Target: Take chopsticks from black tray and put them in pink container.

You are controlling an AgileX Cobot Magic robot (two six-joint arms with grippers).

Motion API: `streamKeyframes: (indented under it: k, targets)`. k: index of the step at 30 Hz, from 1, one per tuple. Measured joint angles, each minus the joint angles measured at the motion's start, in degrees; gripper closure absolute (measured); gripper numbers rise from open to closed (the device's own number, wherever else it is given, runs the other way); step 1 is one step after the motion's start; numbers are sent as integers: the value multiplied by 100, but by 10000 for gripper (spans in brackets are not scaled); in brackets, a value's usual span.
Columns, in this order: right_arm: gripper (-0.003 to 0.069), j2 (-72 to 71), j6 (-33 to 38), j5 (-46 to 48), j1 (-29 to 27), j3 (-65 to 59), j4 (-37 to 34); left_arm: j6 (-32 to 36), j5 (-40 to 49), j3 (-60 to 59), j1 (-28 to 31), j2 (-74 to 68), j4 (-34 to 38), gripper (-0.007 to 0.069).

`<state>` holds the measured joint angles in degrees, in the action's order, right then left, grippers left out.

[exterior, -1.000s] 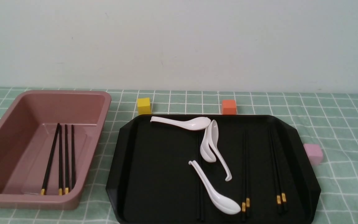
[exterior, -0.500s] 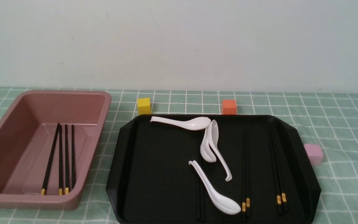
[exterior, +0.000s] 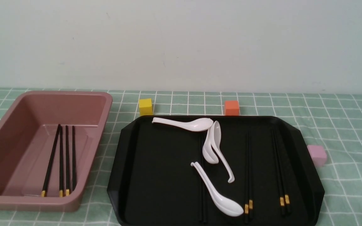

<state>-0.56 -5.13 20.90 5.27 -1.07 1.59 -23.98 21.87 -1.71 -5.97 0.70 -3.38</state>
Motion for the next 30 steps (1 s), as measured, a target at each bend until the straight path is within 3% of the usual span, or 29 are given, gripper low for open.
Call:
streamKeyframes:
  k: [30]
  targets:
    - [419,0,0,0,0,0,0,0,0,0,0,0,0,597]
